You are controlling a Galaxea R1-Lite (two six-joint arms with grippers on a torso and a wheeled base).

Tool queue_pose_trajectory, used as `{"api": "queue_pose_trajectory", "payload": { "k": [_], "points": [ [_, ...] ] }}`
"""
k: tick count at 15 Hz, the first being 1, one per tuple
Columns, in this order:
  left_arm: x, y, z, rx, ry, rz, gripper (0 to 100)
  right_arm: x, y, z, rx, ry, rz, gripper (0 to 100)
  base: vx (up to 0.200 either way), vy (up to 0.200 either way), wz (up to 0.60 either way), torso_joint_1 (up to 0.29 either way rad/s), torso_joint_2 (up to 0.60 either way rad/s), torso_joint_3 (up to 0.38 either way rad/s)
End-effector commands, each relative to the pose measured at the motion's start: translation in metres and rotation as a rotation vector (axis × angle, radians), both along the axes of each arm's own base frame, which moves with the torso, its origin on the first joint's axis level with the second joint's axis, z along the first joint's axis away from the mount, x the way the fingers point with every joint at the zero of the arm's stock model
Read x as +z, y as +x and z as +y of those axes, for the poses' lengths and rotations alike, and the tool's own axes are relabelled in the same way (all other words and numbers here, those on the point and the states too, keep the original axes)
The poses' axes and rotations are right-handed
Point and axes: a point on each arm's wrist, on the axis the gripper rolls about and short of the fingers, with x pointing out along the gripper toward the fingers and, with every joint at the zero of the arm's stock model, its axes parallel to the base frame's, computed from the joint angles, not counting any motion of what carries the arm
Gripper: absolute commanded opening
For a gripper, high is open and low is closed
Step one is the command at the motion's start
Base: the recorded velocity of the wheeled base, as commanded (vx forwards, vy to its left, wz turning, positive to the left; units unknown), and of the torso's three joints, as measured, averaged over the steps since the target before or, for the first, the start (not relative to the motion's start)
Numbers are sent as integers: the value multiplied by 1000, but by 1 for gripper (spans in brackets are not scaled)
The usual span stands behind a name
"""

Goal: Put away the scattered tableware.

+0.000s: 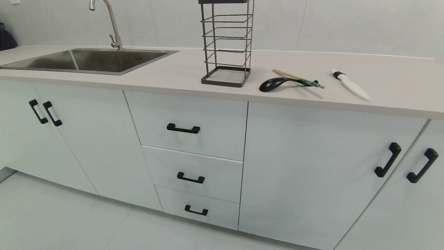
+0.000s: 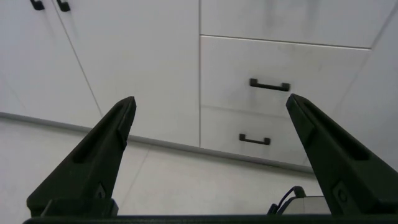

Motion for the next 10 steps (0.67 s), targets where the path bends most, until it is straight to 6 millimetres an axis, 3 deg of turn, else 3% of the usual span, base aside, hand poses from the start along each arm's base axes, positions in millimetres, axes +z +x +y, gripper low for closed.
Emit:
{"api": "queue_pose_trajectory", "payload": {
  "k": [1,10],
  "points": [
    [0,0,0,0,0,0,100,0,0,0,0,0,1,0,0,0,0,0,0,0],
    [0,0,0,-3,1,1,100,0,0,0,0,0,1,0,0,0,0,0,0,0]
  ]
}}
